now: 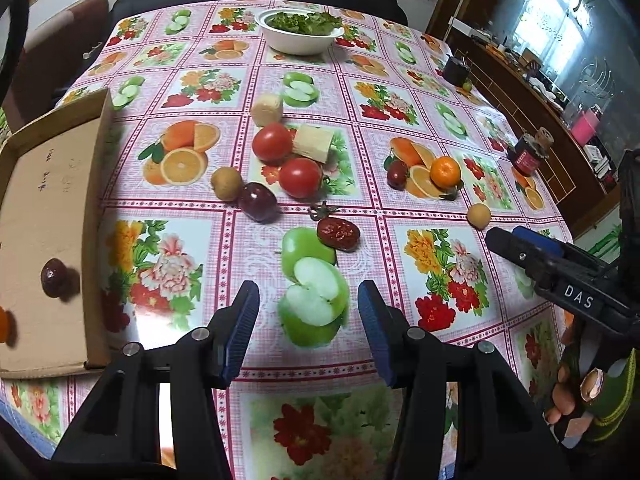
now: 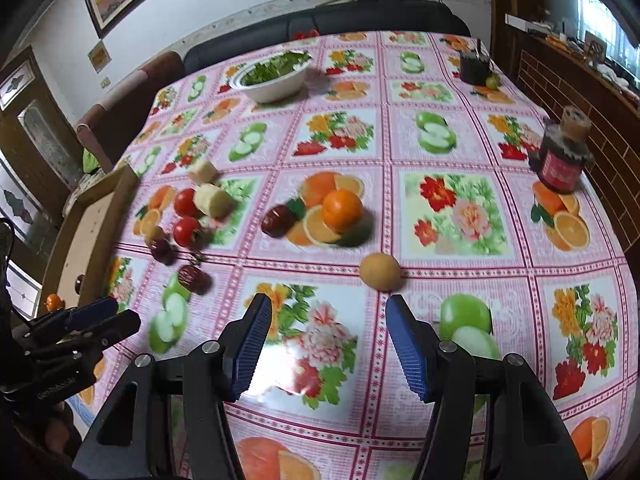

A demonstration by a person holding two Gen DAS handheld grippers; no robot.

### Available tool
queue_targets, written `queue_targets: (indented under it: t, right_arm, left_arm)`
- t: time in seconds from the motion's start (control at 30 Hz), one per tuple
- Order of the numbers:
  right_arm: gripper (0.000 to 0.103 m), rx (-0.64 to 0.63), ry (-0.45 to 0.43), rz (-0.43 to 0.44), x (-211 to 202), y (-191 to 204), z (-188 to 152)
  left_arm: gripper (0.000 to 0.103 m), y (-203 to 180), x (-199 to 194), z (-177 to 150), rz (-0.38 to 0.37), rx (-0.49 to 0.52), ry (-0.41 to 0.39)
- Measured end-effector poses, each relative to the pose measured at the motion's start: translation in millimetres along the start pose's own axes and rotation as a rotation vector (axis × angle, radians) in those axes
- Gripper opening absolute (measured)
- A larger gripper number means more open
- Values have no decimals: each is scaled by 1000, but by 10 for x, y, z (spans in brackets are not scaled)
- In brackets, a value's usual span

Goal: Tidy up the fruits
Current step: 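Grasp the red date with the left tool while the right tool grasps the tan round fruit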

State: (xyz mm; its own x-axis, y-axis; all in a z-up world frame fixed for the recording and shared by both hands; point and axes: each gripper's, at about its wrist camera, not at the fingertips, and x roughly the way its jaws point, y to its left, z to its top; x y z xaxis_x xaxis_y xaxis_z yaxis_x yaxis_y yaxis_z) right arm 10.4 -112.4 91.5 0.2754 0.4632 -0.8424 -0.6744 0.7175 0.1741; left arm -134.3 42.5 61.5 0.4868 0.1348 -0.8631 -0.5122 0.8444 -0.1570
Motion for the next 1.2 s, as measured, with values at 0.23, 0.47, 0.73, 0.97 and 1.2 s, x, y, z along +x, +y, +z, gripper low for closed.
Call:
queue_targets:
  t: [0.23,0.47,0.73,0.97,1.2]
  right_arm:
    - [62,15,20,-7,70,-48,7]
    - [62,40,14,8,83,-174,41]
    - [62,44,21,21,141,-261,51]
    - [62,39,26,13,205,-260,56]
    - [62,37,25,8,242,-283,65]
  left_arm:
    - [50,-48,81,82,-17,5,8]
    - [50,-111,179,69,-37,8,28]
    - [50,-106,248,112,-37,-2,36]
    - [50,-136,312,172,-40,3,41]
    - [50,-113,387,221,-42,1,42]
